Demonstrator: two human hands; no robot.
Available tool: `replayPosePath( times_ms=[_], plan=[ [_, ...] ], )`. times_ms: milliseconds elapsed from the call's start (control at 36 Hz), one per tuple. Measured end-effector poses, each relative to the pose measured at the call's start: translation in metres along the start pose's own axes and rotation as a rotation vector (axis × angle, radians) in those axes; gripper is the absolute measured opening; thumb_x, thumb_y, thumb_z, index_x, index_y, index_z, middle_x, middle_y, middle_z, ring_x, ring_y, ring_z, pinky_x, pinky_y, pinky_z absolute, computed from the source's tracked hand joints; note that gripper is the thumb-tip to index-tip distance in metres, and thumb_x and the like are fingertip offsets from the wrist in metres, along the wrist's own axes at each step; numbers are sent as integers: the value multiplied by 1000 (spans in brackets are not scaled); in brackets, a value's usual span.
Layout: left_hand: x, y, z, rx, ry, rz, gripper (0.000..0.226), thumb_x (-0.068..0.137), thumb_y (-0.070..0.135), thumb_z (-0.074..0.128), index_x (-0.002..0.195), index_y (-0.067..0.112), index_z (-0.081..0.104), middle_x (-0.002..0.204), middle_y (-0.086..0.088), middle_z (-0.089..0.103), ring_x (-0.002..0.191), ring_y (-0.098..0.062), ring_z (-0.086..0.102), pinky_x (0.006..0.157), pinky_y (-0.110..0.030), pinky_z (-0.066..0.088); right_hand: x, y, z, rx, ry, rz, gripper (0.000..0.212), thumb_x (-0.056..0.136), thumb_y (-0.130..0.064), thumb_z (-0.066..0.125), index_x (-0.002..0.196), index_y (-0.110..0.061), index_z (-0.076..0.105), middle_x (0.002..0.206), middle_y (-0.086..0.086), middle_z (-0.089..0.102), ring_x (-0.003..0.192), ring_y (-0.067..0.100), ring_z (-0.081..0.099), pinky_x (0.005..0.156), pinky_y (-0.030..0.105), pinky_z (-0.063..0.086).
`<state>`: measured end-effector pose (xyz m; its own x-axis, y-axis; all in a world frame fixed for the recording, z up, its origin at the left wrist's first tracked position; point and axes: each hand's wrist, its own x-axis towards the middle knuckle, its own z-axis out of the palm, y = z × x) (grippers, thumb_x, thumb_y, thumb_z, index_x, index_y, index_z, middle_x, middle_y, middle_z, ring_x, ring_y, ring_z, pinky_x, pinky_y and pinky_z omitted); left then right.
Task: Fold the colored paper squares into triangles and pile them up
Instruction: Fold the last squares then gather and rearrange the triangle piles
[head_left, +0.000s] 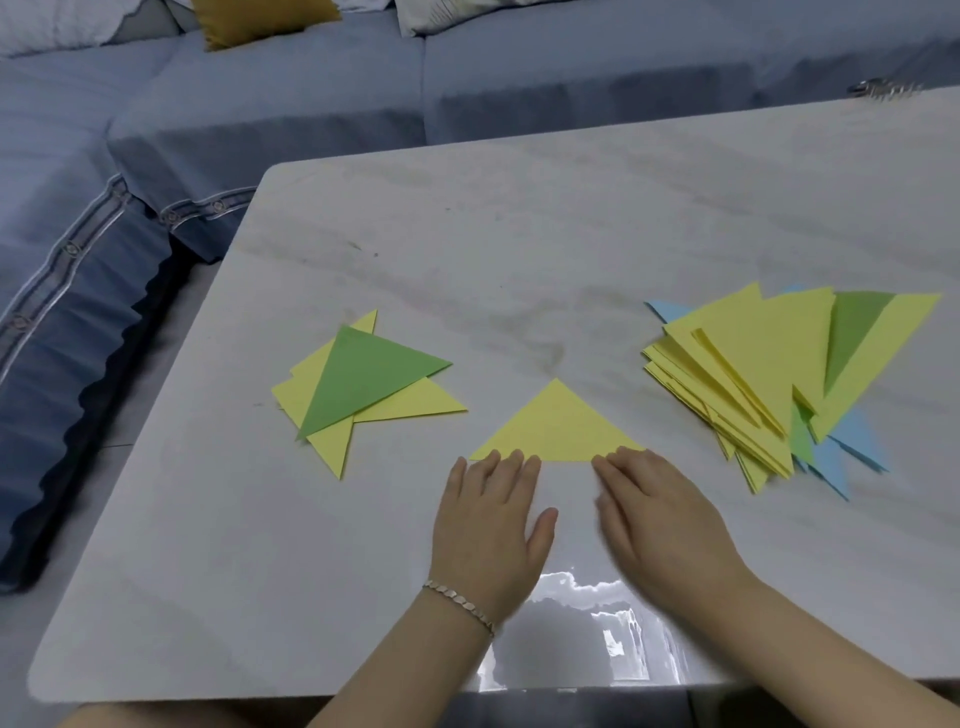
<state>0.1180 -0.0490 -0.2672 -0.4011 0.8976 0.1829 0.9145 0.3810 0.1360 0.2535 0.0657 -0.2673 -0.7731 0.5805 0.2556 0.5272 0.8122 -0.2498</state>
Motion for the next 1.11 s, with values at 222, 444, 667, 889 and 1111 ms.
replayPosePath(
  times_ms=[222,444,667,889,1111],
  plan=[
    [3,-1,-1,61,-49,-111,55,85,43,34,109,6,66,104,-7,68,97,-29,63,94,-40,31,-13,33,-14,-38,54,31,42,86,-23,39,104,3,67,94,13,64,89,31,60,89,33,35],
    [22,59,6,-15,-178,97,60,95,43,18,111,11,66,109,-2,67,102,-19,62,97,-37,39,-15,28,-9,-62,76,50,44,85,-24,37,104,2,67,95,12,64,92,30,62,76,36,50],
    [18,37,3,-28,-112,117,50,83,42,34,110,15,66,103,3,67,96,-16,63,86,-37,52,-17,30,-7,-82,75,45,44,86,-25,37,106,0,67,97,11,65,94,29,62,77,37,50],
    [3,-14,-10,-5,-64,-83,51,84,40,37,105,5,68,97,-7,68,84,-27,65,77,-34,53,-16,29,-8,-65,84,53,43,85,-24,37,105,0,67,96,11,65,93,29,62,78,37,50],
    [29,-22,-38,-3,-237,-281,34,91,42,41,104,18,62,107,0,57,103,-22,52,82,-31,38,-17,24,-6,-50,97,87,44,84,-22,36,102,3,67,97,14,65,93,31,63,79,39,50]
  ],
)
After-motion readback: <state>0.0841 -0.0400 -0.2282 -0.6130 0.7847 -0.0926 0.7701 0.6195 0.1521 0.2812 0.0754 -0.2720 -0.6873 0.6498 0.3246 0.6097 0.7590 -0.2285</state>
